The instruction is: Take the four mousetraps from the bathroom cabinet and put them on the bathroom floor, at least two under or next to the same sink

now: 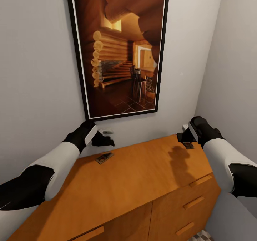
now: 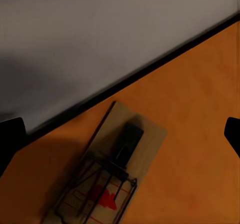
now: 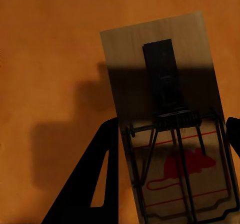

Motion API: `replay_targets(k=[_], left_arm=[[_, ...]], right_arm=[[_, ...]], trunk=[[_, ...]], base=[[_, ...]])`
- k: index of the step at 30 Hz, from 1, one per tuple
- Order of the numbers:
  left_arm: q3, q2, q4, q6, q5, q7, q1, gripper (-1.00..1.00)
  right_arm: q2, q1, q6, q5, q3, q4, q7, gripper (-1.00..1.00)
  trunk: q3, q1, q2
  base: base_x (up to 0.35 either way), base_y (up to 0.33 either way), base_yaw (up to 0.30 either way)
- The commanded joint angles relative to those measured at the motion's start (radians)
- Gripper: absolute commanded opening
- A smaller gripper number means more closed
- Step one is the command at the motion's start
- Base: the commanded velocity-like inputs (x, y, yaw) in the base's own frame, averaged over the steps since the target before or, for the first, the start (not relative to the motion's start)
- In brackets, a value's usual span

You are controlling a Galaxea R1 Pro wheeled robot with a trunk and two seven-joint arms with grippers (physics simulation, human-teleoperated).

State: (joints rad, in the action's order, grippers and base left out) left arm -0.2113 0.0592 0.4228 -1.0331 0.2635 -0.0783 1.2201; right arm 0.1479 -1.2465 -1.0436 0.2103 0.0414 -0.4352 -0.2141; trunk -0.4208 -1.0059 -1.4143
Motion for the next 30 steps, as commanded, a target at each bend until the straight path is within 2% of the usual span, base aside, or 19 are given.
replay_targets(k=[1,18,30], left_arm=[[-0.007,-0.001,0.001,-0.002,0.001,-0.005,0.001,1.0],[-0.029,0.005,-0.016,0.001,0.004,-0.018,0.001,1.0],[-0.032,0.003,-0.09,0.001,-0.001,-0.017,0.001,1.0]], right_arm=[[0.0,-0.001,-0.004,0.009,0.005,-0.001,-0.008,-1.0],[-0.001,-0.001,-0.004,0.011,0.005,0.0,-0.008,-1.0],[-0.002,-0.001,-0.004,0.011,0.005,0.001,-0.008,-1.0]], trunk=[[-0.001,0.0,-0.001],[-0.001,0.0,-0.001],[-0.001,0.0,-0.001]], base=[[0.0,0.0,0.0],[0.0,0.0,0.0],[0.0,0.0,0.0]])
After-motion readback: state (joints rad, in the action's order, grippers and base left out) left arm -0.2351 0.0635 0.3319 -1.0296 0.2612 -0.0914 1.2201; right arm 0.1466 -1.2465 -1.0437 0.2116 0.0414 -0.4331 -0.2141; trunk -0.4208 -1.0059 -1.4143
